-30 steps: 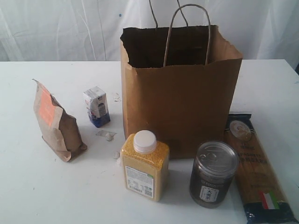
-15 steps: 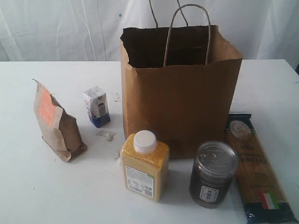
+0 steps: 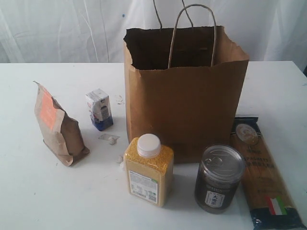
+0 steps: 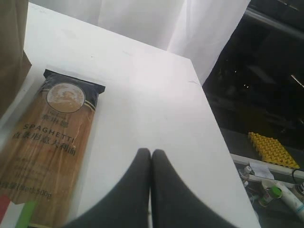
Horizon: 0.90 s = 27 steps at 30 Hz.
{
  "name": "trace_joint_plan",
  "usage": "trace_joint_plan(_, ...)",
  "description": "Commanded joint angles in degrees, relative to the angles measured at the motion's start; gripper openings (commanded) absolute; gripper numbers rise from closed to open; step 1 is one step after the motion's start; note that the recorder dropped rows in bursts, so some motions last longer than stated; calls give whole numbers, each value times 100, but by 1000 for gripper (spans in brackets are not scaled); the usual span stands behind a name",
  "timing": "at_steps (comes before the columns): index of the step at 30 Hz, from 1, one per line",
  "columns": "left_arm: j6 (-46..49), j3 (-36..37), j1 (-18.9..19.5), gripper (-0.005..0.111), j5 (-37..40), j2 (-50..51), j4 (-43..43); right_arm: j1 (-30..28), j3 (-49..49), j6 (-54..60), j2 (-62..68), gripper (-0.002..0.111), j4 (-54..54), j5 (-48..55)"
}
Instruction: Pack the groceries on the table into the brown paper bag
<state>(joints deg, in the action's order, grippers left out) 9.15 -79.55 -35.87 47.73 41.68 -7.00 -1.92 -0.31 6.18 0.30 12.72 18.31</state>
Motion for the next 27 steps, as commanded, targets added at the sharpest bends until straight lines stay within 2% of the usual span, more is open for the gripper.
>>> trace_joint_plan(1,-68,1831,-26,0,-1126,-813,-857,18,31,52,-30,0,41,-41)
trace_joint_plan(3,-97,2813,-26,0,-1625,-1127,-1446,18,31,52,-30,0,41,-41)
trace_joint_plan(6,-254,3358,-26,0,-1322,-1167,-1740,18,31,52,-30,0,41,-41)
trace_joint_plan(14,-254,3427,-26,0,-1338,-1167,-1390,18,31,52,-30,0,41,-41)
trace_joint_plan(20,299,3442,-26,0,-1407,-1167,-1365,18,31,52,-30,0,41,-41)
trace_joint_plan(24,479,3975,-26,0,-2402,-1280,-1097,18,31,52,-30,0,41,-41)
trace_joint_plan(27,458,5015,-26,0,-3747,-1849,-260,18,31,52,-30,0,41,-41)
